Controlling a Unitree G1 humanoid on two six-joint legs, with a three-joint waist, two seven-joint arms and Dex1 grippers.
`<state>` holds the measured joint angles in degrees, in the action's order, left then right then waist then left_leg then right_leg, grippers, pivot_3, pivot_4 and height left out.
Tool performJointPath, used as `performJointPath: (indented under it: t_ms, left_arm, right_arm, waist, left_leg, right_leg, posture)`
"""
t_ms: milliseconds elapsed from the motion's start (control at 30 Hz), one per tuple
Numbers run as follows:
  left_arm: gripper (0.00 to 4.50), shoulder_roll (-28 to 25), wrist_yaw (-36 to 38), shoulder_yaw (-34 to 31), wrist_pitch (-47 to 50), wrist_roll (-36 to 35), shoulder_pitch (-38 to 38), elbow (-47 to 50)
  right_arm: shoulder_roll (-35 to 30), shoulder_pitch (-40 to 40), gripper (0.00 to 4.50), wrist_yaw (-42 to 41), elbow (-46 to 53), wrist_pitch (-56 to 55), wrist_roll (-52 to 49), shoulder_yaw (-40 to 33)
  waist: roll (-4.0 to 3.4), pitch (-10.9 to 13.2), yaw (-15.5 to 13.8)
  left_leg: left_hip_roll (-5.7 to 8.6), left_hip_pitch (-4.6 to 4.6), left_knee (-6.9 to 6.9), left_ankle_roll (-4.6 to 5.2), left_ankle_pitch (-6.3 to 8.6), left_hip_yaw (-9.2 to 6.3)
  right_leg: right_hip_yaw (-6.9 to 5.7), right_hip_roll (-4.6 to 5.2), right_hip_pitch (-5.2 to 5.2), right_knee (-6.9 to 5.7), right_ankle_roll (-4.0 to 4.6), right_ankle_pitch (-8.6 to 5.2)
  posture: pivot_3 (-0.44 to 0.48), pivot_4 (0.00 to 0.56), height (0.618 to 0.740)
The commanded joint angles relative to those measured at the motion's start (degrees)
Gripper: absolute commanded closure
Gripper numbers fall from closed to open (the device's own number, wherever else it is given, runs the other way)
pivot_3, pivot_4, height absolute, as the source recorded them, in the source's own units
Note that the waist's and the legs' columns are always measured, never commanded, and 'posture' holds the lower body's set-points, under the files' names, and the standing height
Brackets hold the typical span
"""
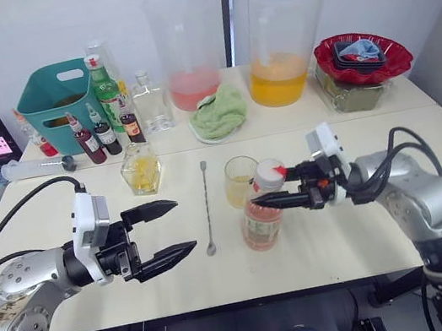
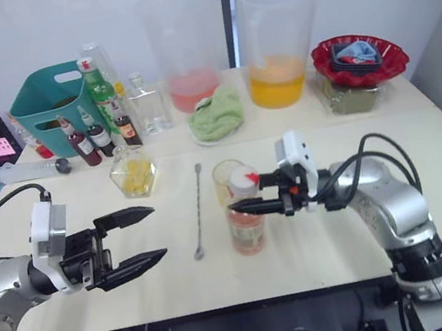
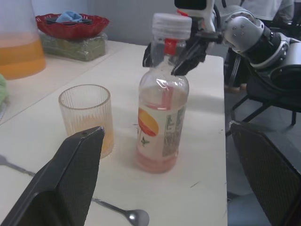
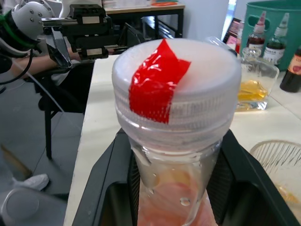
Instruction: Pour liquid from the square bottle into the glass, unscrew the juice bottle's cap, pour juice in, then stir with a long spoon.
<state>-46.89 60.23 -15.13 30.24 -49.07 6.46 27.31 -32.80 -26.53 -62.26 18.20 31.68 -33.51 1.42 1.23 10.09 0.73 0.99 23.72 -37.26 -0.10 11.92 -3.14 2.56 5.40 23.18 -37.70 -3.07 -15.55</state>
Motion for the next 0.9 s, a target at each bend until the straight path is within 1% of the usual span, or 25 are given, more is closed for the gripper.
performJointPath:
  t_ms: [33, 100, 200, 300, 367, 400, 567, 600, 700, 800, 900]
  left_arm:
    - [0.00, -0.29, 1.78, 0.90, -1.27, 0.71, 2.20, -0.86]
    - [0.00, -0.32, 2.64, 1.56, -1.38, 1.07, 3.23, -1.80]
    - [0.00, -0.30, 3.43, 1.85, -1.49, 1.55, 3.89, -2.57]
    - [0.00, -0.20, 4.03, 1.76, -1.69, 1.87, 3.72, -2.74]
    - [0.00, -0.15, 4.89, 1.46, -2.32, 2.24, 3.13, -3.28]
    - [0.00, -0.12, 5.24, 1.31, -2.60, 2.40, 2.86, -3.50]
    - [0.00, -0.15, 6.13, 0.73, -3.78, 2.86, 1.77, -3.99]
    - [0.00, -0.14, 6.17, 0.63, -3.89, 2.87, 1.70, -4.04]
    - [0.00, -0.27, 6.29, 0.36, -4.10, 2.88, 1.51, -4.12]
    - [0.00, 0.02, 6.07, 0.72, -4.05, 2.50, 2.43, -3.72]
    - [0.00, 0.41, 5.40, 2.27, -2.86, 1.94, 5.08, -4.17]
  right_arm:
    - [0.51, 1.55, 3.21, 5.64, 6.49, 0.88, -0.15, -0.78]
    - [0.79, 2.74, 3.21, 8.32, 7.99, 1.38, 0.71, -0.02]
    - [1.21, 3.59, 3.21, 11.19, 9.03, 3.79, -0.69, -0.30]
    - [0.81, 4.36, 3.21, 11.92, 9.35, 5.28, -1.70, -0.10]
    - [0.63, 4.11, 2.18, 11.85, 9.03, 5.55, -2.81, -0.46]
    - [0.36, 3.85, 1.89, 11.58, 8.78, 5.58, -3.33, -0.73]
    - [-2.24, 2.60, 0.16, 8.90, 7.08, 5.29, -4.82, -2.72]
    - [-2.90, 2.63, 0.01, 8.25, 7.04, 5.28, -5.47, -3.17]
    - [-4.62, 3.09, 0.01, 6.36, 7.05, 5.05, -6.62, -4.42]
    - [-9.19, 5.25, 0.01, 1.13, 5.04, 3.14, -7.81, -8.98]
    - [-13.57, 8.06, 0.01, -3.41, 4.34, 3.17, -9.31, -12.29]
  waist:
    - [0.00, 0.00, 0.02]
    - [0.00, 0.00, 0.07]
    - [0.01, -0.01, 0.29]
    - [0.01, -0.01, 0.27]
    - [0.01, -0.01, 0.27]
    - [0.02, -0.01, 0.29]
    - [0.01, -0.01, 0.10]
    - [0.02, -0.01, 0.05]
    - [0.01, -0.01, -0.02]
    - [0.02, 0.00, -0.16]
    - [0.04, 0.00, -0.35]
  left_leg:
    - [0.00, -0.01, 0.00, 0.00, 0.00, 0.00]
    - [-0.02, -0.01, 0.00, 0.00, 0.00, 0.01]
    - [-0.03, -0.03, 0.00, 0.00, 0.00, 0.02]
    - [-0.04, -0.05, 0.00, 0.00, 0.00, 0.01]
    - [-0.04, -0.06, 0.00, 0.00, 0.00, 0.01]
    - [-0.05, -0.07, 0.00, 0.00, 0.00, 0.01]
    - [-0.03, -0.06, 0.00, 0.00, 0.00, 0.05]
    - [-0.03, -0.06, -0.01, 0.00, 0.00, 0.05]
    - [-0.03, -0.05, -0.02, 0.00, 0.00, 0.05]
    - [-0.02, -0.03, -0.02, 0.00, 0.00, 0.06]
    - [0.00, -0.01, -0.04, 0.00, 0.00, 0.13]
  right_leg:
    - [0.00, 0.00, 0.00, 0.00, 0.00, 0.00]
    - [-0.02, -0.06, 0.00, -0.01, 0.00, 0.00]
    - [-0.01, -0.06, -0.01, 0.00, 0.00, 0.00]
    - [-0.01, -0.07, -0.02, -0.01, 0.00, 0.00]
    - [-0.01, -0.07, -0.04, 0.00, 0.00, 0.00]
    - [-0.01, -0.07, -0.06, 0.00, 0.00, 0.00]
    - [0.00, -0.05, -0.06, 0.02, 0.00, 0.00]
    - [0.00, -0.05, -0.07, 0.03, 0.00, 0.00]
    - [-0.01, -0.04, -0.08, 0.04, 0.00, 0.00]
    - [-0.03, -0.03, -0.09, 0.06, -0.01, 0.00]
    - [-0.06, -0.01, -0.13, 0.09, -0.01, 0.00]
  posture:
    - [0.000, 0.150, 0.740]
    - [0.000, 0.150, 0.740]
    - [0.000, 0.150, 0.740]
    - [0.000, 0.150, 0.740]
    - [0.000, 0.150, 0.740]
    - [0.000, 0.150, 0.740]
    - [0.000, 0.150, 0.740]
    - [0.000, 0.150, 0.740]
    - [0.000, 0.150, 0.740]
    - [0.000, 0.150, 0.740]
    - [0.000, 0.150, 0.740]
